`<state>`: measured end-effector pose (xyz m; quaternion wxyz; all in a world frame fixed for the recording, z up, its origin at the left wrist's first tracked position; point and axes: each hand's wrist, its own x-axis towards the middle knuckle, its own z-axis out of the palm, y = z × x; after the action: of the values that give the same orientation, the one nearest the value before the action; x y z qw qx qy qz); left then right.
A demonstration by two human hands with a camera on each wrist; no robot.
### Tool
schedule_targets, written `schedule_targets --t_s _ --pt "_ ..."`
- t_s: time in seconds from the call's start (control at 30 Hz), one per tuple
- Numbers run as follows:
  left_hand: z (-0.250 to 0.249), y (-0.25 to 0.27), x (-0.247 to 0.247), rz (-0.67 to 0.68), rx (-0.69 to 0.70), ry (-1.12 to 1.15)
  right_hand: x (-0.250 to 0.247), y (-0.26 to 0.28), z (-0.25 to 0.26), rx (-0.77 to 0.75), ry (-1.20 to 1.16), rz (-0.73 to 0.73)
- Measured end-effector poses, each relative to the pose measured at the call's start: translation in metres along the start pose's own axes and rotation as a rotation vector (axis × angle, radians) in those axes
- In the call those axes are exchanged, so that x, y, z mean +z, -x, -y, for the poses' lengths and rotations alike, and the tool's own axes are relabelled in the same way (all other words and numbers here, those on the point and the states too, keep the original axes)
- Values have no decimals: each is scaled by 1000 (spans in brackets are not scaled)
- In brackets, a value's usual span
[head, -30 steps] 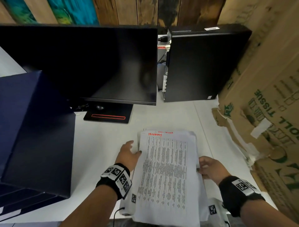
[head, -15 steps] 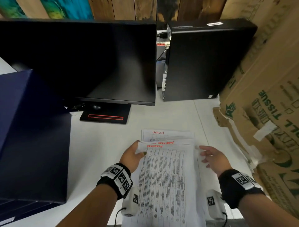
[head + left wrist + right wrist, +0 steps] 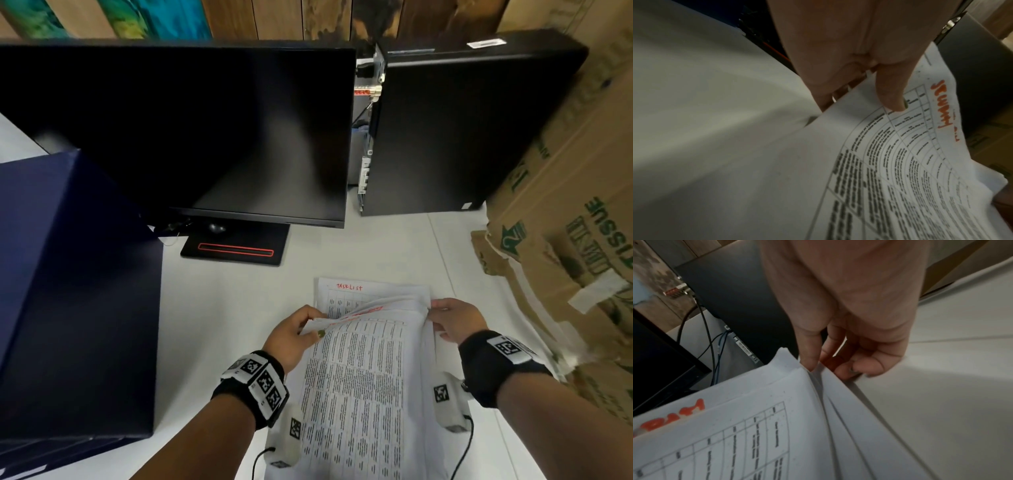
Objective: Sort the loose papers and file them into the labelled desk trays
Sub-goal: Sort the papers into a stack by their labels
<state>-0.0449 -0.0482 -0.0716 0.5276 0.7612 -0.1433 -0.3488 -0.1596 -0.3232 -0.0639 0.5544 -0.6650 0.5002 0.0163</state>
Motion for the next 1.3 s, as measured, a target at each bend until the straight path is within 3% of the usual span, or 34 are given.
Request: schedule_targets --t_s 0.27,0.4,0.67,0.77,0.83,0.9,1.03,1.13,1.3 --pt "-4 -6 -6 -67 14 66 -2 8 -9 -215 204 -99" --pt "-12 -11 -3 36 -13 109 -6 10 -21 -250 229 -121" --pt "-5 -19 2 64 -44 228 -20 21 -28 -225 -5 65" --pt "3 -20 2 -17 15 54 -22 30 -26 -232 2 96" --pt "5 -18 6 16 -7 38 -22 27 -32 -239 43 64" --pt "5 -17 11 76 -56 -71 -20 24 -39 -232 69 5" --pt "3 -18 9 65 11 -601 -20 21 -43 -192 165 -216" --pt "0 -13 2 32 40 -778 -31 17 -42 -128 287 -329" --pt "-2 -3 -26 -101 1 -1011 -45 7 -29 -78 397 -380"
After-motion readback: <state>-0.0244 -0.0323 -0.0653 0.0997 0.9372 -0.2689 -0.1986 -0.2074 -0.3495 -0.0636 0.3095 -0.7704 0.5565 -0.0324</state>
